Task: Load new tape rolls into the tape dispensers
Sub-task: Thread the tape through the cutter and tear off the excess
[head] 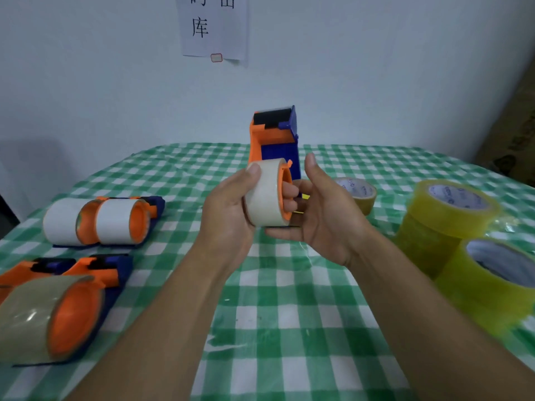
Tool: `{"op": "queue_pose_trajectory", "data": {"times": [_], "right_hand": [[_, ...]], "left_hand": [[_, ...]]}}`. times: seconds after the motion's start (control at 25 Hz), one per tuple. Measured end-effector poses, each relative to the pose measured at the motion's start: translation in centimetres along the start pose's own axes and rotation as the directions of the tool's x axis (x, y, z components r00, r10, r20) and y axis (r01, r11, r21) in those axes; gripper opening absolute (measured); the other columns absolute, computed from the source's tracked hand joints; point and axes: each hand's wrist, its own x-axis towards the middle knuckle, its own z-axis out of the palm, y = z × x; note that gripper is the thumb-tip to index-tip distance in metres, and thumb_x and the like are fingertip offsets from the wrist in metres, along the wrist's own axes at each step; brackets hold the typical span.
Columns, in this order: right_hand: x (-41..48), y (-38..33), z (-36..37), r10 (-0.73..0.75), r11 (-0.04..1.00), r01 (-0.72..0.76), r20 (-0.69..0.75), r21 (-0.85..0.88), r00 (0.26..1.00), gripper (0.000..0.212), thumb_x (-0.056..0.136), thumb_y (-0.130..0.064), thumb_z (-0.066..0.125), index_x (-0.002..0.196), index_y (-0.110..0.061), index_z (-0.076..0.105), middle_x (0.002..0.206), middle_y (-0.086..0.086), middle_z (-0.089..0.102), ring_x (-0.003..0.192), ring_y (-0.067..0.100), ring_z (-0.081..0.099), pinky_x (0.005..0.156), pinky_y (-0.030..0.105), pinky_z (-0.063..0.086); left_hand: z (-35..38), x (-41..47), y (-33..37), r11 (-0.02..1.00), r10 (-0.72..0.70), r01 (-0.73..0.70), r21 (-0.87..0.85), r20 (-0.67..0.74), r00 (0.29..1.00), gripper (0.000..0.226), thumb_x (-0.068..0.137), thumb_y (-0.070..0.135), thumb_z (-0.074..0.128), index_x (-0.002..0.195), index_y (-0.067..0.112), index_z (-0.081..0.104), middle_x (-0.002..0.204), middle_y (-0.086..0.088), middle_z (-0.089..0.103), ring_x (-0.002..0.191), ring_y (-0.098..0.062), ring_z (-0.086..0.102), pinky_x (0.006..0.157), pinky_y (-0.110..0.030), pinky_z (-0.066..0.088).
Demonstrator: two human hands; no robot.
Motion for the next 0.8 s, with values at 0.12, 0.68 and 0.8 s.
{"op": "queue_pose_trajectory", "data": {"times": [0.12, 0.68, 0.8], "right_hand": [[0.5, 0.8, -0.4, 0.019, 0.998, -0.020, -0.029, -0.066, 0.999, 0.049, 0.094, -0.063, 0.049, 0.084, -0.020, 0.070, 0.069, 0.000, 0.068, 0.073, 0.019, 0.071, 0.078, 0.044, 0.060], [0.2, 2.3, -1.4, 0.006, 0.997, -0.007, -0.010, -0.076, 1.000, 0.042, 0.095, -0.054, 0.054, 0.099, -0.016, 0.071, 0.077, 0.005, 0.070, 0.078, 0.021, 0.070, 0.069, 0.039, 0.059], [0.0, 2.3, -1.6, 0.019, 0.997, -0.022, -0.038, -0.070, 0.999, 0.052, 0.091, -0.054, 0.060, 0.117, -0.010, 0.070, 0.086, 0.009, 0.072, 0.087, 0.027, 0.071, 0.071, 0.042, 0.060]], "left_hand": [[-0.9, 0.4, -1.7, 1.000, 0.008, -0.009, 0.013, 0.041, 0.999, 0.043, 0.100, 0.028, 0.043, 0.113, -0.007, 0.065, 0.082, -0.018, 0.072, 0.068, -0.027, 0.068, 0.070, -0.037, 0.059], [-2.3, -0.8, -3.7, 0.995, -0.002, 0.019, -0.099, 0.172, 0.985, 0.036, 0.097, 0.016, 0.042, 0.120, -0.007, 0.058, 0.085, -0.015, 0.072, 0.075, -0.027, 0.069, 0.074, -0.039, 0.059], [-2.3, -1.0, -3.8, 0.997, -0.009, 0.020, -0.070, 0.155, 0.988, 0.035, 0.098, 0.017, 0.042, 0.121, -0.005, 0.057, 0.084, -0.013, 0.072, 0.076, -0.024, 0.069, 0.073, -0.036, 0.059]]}}
